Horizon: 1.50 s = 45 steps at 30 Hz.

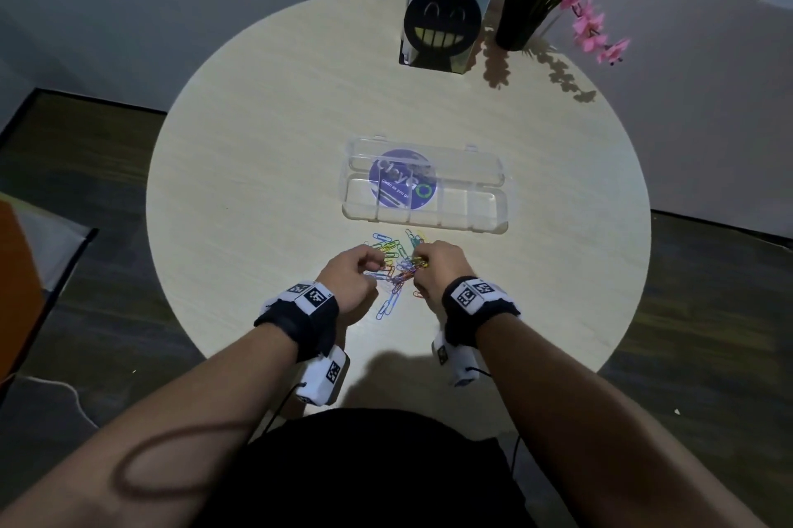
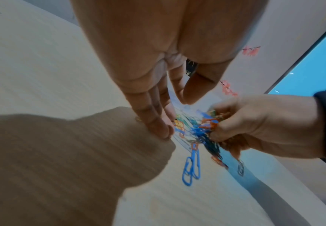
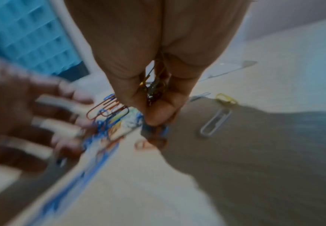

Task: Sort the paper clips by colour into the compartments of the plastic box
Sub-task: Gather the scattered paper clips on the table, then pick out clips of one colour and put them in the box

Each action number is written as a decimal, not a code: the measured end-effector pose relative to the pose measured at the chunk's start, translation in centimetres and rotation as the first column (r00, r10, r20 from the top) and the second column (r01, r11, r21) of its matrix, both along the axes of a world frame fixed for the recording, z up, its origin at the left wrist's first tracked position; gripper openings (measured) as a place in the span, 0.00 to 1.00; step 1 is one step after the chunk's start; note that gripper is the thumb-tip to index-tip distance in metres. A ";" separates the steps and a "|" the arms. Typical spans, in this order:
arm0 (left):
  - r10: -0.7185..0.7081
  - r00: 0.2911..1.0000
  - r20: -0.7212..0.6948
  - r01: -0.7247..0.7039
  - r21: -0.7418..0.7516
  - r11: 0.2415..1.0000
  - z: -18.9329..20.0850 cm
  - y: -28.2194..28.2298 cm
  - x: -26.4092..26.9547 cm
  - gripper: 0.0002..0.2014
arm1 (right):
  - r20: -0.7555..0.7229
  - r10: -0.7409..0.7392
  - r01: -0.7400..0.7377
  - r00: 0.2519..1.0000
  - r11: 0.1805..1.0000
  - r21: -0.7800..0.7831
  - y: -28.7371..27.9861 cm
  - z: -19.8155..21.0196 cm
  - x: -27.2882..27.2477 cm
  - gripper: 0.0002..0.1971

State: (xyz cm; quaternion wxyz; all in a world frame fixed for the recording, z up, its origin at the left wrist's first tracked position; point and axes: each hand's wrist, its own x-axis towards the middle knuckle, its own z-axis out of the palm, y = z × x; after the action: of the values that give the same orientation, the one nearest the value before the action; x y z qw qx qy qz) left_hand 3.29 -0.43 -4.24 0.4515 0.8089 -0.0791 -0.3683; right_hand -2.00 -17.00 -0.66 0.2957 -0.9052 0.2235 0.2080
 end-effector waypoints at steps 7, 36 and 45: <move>0.284 0.869 -0.404 -0.398 -0.234 0.887 4.3 -1.7 0.3 0.07 | 0.068 -0.344 0.280 0.937 0.850 0.446 0.2 5.6 -0.4 0.14; 0.035 0.643 -0.765 -0.466 -0.354 0.811 8.9 -2.4 0.5 0.21 | 0.205 0.031 -0.076 0.978 0.974 0.212 1.1 9.1 2.4 0.07; 0.009 0.724 -0.690 -0.357 -0.362 0.861 8.3 -2.5 0.4 0.32 | 0.247 -0.207 0.056 0.947 0.859 0.509 1.0 8.6 2.4 0.08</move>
State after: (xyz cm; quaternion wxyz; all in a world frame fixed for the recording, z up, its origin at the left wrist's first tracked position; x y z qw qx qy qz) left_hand 3.73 -2.91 4.01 0.6669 0.4915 0.0836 -0.5538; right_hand 0.41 -16.05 7.95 0.5612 -0.8019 0.1782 0.1011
